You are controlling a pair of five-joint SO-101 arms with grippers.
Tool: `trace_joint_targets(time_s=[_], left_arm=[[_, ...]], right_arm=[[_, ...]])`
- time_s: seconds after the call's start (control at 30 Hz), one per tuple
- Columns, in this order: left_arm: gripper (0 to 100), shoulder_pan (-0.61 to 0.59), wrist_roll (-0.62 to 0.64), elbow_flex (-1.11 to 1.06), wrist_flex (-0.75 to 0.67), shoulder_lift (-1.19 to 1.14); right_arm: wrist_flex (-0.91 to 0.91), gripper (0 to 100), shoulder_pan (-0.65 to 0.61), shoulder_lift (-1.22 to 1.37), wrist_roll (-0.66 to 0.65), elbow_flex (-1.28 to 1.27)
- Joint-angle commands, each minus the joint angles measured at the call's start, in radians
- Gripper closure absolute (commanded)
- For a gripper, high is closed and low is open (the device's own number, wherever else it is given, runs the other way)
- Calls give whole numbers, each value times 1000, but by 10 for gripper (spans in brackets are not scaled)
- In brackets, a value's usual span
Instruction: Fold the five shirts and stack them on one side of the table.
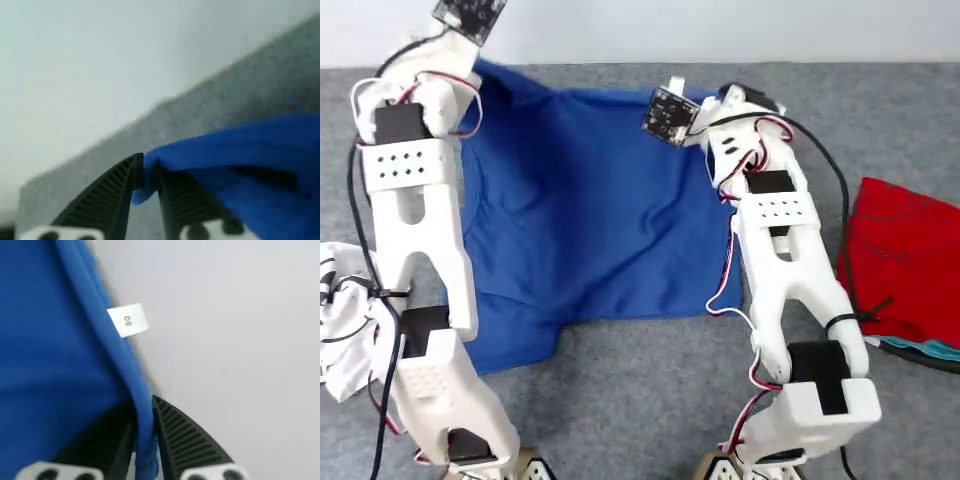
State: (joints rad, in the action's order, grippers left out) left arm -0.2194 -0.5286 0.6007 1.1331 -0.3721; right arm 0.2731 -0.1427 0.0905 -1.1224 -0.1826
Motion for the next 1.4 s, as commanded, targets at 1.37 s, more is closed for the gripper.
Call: trace_joint_targets(time_s=[1.37], left_arm=[[994,-95,-336,-1092,577,698]], right_arm=[[1021,988,-8,-151,0,-38]])
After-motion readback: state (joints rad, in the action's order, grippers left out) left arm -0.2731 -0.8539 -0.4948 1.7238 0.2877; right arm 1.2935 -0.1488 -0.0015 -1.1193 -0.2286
